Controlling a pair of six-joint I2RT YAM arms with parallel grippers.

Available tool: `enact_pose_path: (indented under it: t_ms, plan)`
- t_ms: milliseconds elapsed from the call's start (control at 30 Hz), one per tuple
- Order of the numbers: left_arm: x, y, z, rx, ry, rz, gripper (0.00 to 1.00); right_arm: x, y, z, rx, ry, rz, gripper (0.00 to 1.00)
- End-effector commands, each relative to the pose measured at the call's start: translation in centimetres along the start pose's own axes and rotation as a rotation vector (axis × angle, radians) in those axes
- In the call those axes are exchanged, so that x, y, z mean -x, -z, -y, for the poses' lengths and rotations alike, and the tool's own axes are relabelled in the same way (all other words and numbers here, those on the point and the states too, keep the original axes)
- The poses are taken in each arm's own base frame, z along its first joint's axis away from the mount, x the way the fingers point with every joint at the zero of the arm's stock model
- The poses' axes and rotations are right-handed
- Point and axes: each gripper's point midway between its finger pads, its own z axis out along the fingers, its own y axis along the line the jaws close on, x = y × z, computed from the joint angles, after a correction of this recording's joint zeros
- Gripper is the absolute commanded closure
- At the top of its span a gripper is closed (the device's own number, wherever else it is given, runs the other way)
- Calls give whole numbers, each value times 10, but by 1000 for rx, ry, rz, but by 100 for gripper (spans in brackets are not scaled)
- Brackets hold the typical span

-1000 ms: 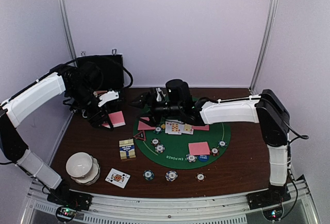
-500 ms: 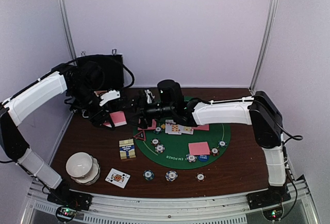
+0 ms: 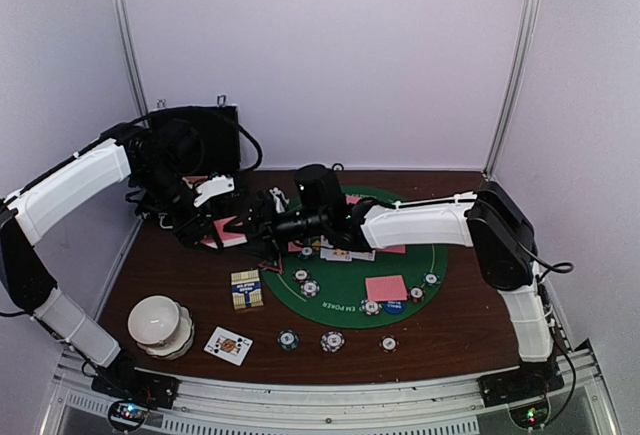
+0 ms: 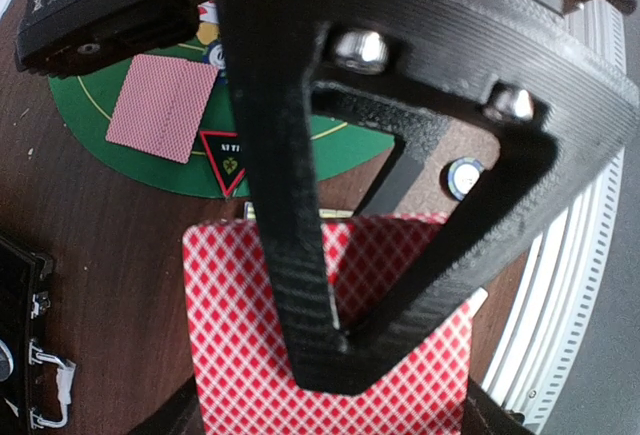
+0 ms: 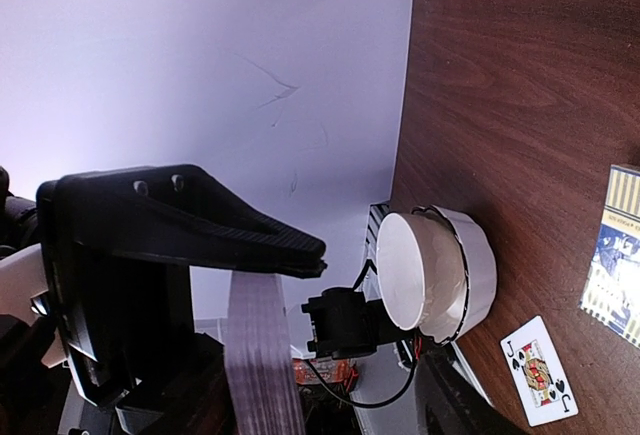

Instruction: Distribute texas hold em gaming equipment

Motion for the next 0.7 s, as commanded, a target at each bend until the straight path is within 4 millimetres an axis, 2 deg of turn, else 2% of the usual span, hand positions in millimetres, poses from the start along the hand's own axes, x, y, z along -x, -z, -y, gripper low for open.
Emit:
enact_pose_path:
  t_ms: [0, 333, 667]
  plan:
    - [20, 9, -2, 10, -47, 68, 100, -3, 1, -8, 5, 16, -22, 41]
    - [19, 13, 1, 18, -56, 72, 100, 4, 14, 13, -62, -6, 14, 47]
    - [19, 14, 1, 21, -59, 74, 100, 6, 26, 17, -89, 2, 35, 52]
